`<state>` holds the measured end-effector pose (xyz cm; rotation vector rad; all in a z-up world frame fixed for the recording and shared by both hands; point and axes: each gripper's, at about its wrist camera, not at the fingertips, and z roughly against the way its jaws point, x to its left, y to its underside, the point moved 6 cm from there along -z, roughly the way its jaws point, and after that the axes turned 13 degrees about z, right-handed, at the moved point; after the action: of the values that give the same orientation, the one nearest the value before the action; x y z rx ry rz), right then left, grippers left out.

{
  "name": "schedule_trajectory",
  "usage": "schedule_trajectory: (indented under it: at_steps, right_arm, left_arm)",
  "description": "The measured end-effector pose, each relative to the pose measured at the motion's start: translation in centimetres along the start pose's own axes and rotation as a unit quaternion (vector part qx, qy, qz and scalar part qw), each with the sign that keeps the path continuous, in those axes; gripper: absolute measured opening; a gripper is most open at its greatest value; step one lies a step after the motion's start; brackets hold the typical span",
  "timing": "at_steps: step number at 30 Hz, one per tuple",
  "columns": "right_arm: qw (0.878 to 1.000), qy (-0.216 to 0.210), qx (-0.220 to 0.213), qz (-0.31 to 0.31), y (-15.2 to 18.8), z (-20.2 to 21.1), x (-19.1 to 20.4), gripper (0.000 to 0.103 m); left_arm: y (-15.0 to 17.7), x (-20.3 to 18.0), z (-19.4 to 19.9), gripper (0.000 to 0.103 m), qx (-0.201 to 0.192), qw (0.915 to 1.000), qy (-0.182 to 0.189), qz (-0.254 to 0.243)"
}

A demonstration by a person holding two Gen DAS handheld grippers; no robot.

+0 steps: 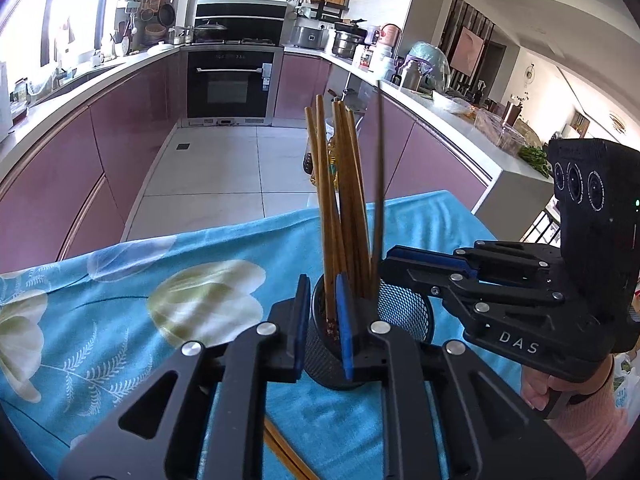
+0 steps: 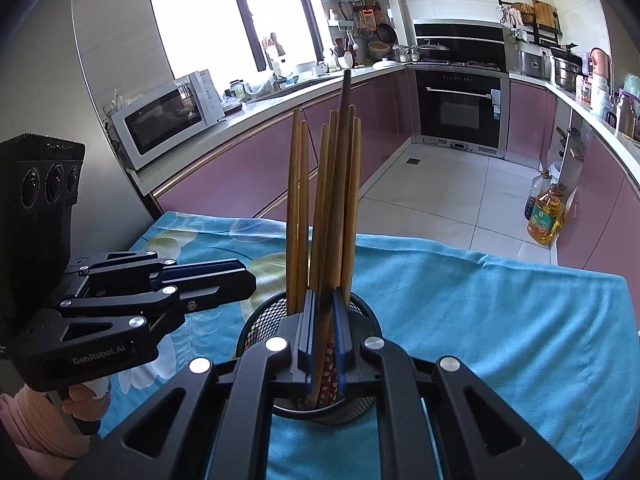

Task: Organize utensils
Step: 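Lower both chopsticks into the mesh cup and open both grippers, then withdraw both open grippers toward the last chopsticks on the cloth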

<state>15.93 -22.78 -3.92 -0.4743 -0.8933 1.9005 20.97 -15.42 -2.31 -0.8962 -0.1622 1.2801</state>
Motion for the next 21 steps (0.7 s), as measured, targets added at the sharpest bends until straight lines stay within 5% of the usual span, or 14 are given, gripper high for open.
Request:
schedule_trajectory:
  at_steps: [9,13,17,21]
  right_arm:
    - [1.000,-0.006,-0.010,-0.008,0.4,0.3,0.1,0.009]
    - [1.000,-0.005,-0.019,-0.008,0.6,1.1,0.7,0.021]
    - [0.999,-0.008,-0.041,0.003,0.8,2.7,2.0,0.039]
    - [0.998,-0.016,-0.059,0.027,1.4,4.4,4.0,0.050]
  left_arm:
    - [0.7,0.4,0.2,0.031,-0.018,0.9997,-0.019,-0.003]
    - [1.1,0.5,1.2,0.046,-0.035,0.9989,-0.030,-0.008]
    - [1.6,1.4,3.2,0.079,-0.066,0.9967,-0.047,-0.005]
    - [2.6,3.4,5.3,0.090,-0.086,0.9939,-0.069,0.007]
